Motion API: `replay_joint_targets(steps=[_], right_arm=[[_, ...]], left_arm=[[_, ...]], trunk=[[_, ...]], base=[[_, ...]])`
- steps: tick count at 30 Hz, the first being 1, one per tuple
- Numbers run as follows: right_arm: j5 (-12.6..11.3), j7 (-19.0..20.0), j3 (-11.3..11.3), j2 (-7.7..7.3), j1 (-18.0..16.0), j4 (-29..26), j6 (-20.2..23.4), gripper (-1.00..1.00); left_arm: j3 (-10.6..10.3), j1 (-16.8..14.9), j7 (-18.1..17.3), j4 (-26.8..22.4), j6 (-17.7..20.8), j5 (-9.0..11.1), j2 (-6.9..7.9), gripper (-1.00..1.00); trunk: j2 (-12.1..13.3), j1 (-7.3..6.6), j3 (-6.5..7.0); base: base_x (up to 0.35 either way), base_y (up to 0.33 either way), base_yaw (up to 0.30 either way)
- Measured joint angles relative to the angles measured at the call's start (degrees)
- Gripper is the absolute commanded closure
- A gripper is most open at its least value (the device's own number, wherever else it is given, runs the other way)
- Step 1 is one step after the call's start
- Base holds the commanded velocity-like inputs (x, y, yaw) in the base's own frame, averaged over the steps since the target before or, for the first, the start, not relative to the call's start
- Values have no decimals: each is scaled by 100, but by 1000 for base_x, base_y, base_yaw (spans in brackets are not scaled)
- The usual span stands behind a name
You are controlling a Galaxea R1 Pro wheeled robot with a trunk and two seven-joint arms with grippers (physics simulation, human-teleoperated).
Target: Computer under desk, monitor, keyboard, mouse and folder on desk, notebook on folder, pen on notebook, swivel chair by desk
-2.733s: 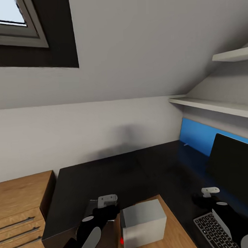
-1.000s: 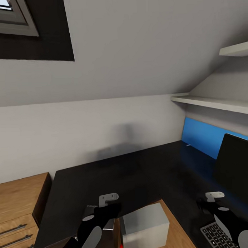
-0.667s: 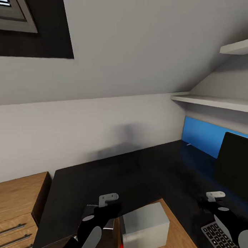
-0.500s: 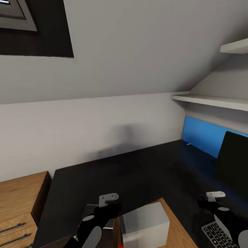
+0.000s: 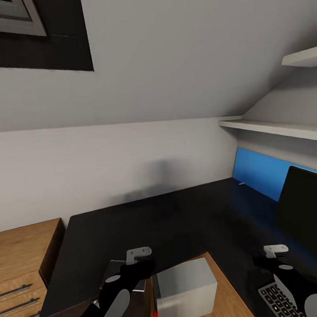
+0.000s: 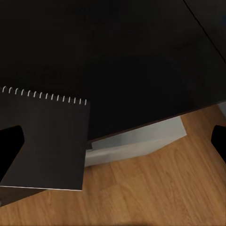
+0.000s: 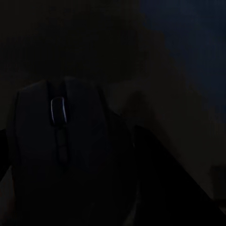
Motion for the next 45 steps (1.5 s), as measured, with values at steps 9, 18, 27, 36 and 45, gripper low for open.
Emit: replay_joint_targets(steps=[9, 18, 27, 36, 45], right_arm=[[-18, -2, 0, 2, 0, 0, 7, -100], [-19, -2, 0, 8, 0, -3, 7, -100], [-23, 24, 7, 10, 0, -338, 7, -100], [-91, 37, 5, 63, 160, -2077, 1078, -100], [-244, 39, -13, 623, 757, -3926, 3031, -100]], left_arm=[[0, 0, 0, 0, 0, 0, 3, -100], [0, 0, 0, 0, 0, 0, 3, -100], [0, 0, 0, 0, 0, 5, 3, -100], [0, 0, 0, 0, 0, 9, 3, -100], [0, 0, 0, 0, 0, -3, 9, -100]], trunk=[[0, 0, 0], [0, 0, 0], [0, 0, 0], [0, 0, 0], [0, 0, 0]], base=[[0, 0, 0], [0, 0, 0], [0, 0, 0], [0, 0, 0], [0, 0, 1]])
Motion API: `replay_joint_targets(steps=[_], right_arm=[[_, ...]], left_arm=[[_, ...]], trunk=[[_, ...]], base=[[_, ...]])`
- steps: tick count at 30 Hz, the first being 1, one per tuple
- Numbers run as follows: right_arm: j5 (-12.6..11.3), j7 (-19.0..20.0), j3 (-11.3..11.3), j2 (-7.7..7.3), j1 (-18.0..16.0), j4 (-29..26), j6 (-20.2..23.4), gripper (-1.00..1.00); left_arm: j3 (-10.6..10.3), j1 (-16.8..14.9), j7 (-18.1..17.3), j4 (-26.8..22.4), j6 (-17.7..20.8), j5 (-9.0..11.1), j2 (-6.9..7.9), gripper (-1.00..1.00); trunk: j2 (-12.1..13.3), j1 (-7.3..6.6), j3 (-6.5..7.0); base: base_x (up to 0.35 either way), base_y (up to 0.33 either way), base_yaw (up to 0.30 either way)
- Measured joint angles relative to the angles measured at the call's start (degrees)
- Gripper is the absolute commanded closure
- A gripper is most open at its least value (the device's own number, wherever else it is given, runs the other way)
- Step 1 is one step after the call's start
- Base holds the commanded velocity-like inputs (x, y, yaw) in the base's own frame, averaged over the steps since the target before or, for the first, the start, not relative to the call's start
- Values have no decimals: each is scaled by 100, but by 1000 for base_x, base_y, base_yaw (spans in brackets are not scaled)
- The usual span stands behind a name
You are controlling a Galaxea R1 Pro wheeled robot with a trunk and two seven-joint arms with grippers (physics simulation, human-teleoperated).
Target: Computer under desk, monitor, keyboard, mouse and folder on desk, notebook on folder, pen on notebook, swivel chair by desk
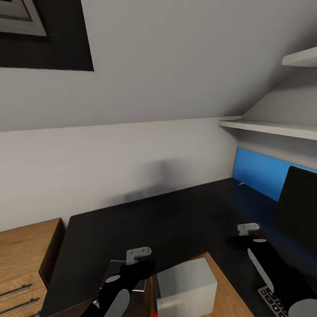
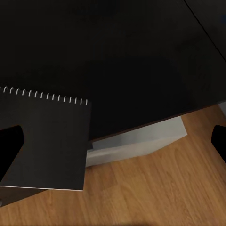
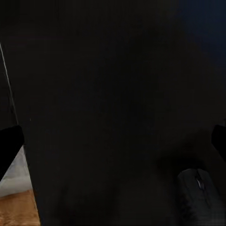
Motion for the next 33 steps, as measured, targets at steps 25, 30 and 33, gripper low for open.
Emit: replay_joint_targets(steps=[25, 30, 33], right_arm=[[-446, -817, 0, 641, 182, -583, 725, -100], [-430, -1319, 24, 847, 237, -590, 592, -100], [-420, -1549, 33, 929, 323, -615, 358, -100]], left_arm=[[46, 2, 5, 4, 0, -18, 31, -100], [53, 2, 17, 20, -6, -31, 35, -100], [59, 2, 23, 27, -8, -36, 37, -100]], trunk=[[0, 0, -13], [0, 0, -23], [0, 0, -30]], base=[[0, 0, 245], [0, 0, 277], [0, 0, 277]])
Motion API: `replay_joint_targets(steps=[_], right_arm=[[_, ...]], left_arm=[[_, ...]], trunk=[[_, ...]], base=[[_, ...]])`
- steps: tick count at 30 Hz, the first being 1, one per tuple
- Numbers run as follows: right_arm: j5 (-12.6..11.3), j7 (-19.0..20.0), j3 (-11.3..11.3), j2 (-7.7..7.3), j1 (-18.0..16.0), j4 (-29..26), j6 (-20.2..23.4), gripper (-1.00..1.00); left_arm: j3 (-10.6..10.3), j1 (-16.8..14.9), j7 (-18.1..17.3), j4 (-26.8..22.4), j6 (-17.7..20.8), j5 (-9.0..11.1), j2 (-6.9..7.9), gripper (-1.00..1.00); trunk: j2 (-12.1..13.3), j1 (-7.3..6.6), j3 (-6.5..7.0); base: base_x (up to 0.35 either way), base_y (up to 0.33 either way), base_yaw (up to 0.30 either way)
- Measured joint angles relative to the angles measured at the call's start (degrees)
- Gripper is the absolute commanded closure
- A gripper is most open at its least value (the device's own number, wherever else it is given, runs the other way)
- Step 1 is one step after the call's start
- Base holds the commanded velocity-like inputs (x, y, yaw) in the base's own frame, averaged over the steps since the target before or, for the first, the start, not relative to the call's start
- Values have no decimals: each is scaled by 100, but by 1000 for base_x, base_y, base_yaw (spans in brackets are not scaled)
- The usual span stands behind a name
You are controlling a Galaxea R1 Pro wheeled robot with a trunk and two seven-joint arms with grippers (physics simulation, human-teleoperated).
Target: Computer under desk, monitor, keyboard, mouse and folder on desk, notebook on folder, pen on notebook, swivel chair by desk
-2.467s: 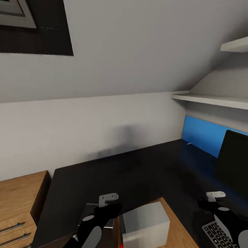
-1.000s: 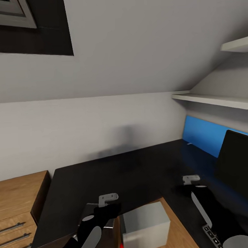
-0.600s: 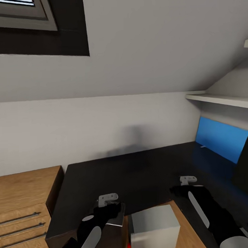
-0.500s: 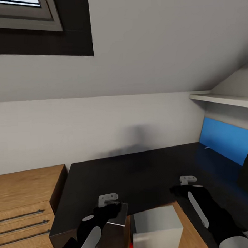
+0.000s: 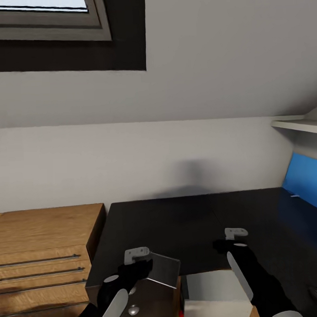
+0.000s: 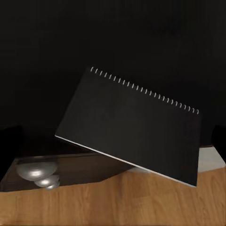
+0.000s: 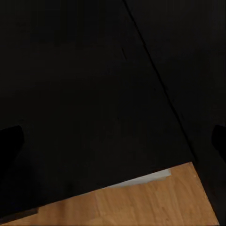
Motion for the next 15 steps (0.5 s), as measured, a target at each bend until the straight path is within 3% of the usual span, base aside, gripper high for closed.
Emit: replay_joint_targets(steps=[6, 10, 11, 15], right_arm=[[94, -425, 272, 110, 196, -30, -575, -100], [191, -853, 696, 158, 267, -38, -822, -100], [215, -1141, 976, 171, 304, -40, -901, -100], [237, -1301, 1345, 168, 400, -42, -958, -100]], left_arm=[[-4, 0, 3, 4, -1, -8, -2, -100], [-11, -1, 4, 7, -1, -17, -5, -100], [-14, -2, 4, 7, -2, -20, -7, -100], [-18, -2, 4, 8, -1, -21, -8, -100]], trunk=[[0, 0, -15], [0, 0, -22], [0, 0, -22], [0, 0, -23]], base=[[0, 0, 269], [0, 0, 122], [0, 0, 38], [0, 0, 19]])
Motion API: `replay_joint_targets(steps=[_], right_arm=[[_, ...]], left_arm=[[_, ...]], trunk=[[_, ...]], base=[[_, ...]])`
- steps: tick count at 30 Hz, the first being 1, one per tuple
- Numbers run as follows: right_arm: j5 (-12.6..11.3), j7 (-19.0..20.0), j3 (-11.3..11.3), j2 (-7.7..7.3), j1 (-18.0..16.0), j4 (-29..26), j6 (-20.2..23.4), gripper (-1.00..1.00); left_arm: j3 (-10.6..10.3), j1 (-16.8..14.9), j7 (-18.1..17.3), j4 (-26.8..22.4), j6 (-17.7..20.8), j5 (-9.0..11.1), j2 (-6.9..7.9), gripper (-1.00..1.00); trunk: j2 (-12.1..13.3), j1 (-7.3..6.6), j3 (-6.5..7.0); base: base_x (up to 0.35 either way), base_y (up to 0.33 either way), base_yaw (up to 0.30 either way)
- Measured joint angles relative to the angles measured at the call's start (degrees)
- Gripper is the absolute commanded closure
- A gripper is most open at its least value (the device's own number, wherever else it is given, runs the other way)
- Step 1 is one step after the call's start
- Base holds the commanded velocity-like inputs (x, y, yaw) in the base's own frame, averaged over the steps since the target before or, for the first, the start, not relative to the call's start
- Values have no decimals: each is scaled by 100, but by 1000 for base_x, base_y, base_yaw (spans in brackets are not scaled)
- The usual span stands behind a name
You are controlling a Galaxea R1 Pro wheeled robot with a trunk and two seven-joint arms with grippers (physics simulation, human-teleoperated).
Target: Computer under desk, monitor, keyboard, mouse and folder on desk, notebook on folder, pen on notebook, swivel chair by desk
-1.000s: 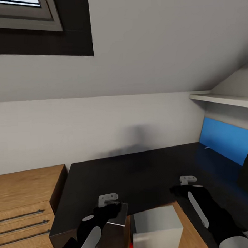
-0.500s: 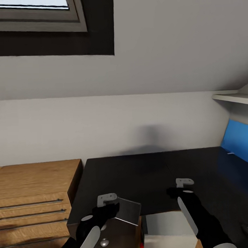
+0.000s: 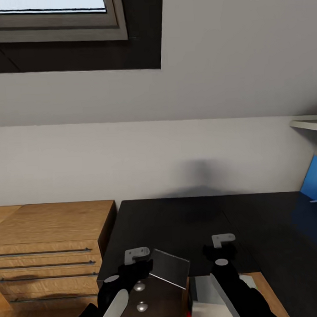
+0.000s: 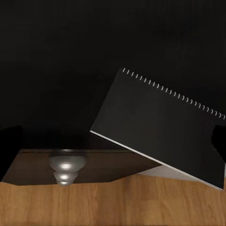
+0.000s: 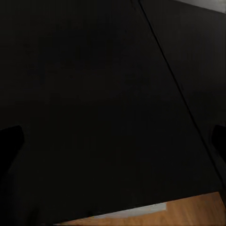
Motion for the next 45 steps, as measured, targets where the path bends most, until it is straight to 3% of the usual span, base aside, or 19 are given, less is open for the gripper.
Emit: replay_joint_targets(steps=[2, 6, 21, 45], right_arm=[[7, -41, 149, -4, 48, 0, -55, -100], [10, -66, 245, -6, 77, -1, -123, -100], [-43, -58, 309, -4, 105, -179, -278, -100], [-39, -75, 312, -3, 105, -161, -286, -100]], left_arm=[[-5, 0, 0, 0, 0, -4, 0, -100], [-11, 0, 0, 0, 0, -7, 0, -100], [-15, 0, -4, 6, 0, -1, -1, -100], [-28, 2, 12, 16, -8, 0, 0, -100]], trunk=[[0, 0, 0], [0, 0, 0], [0, 0, 0], [1, 4, 0]], base=[[0, 0, 7], [0, 0, 4], [0, 0, 0], [-261, 117, 273]])
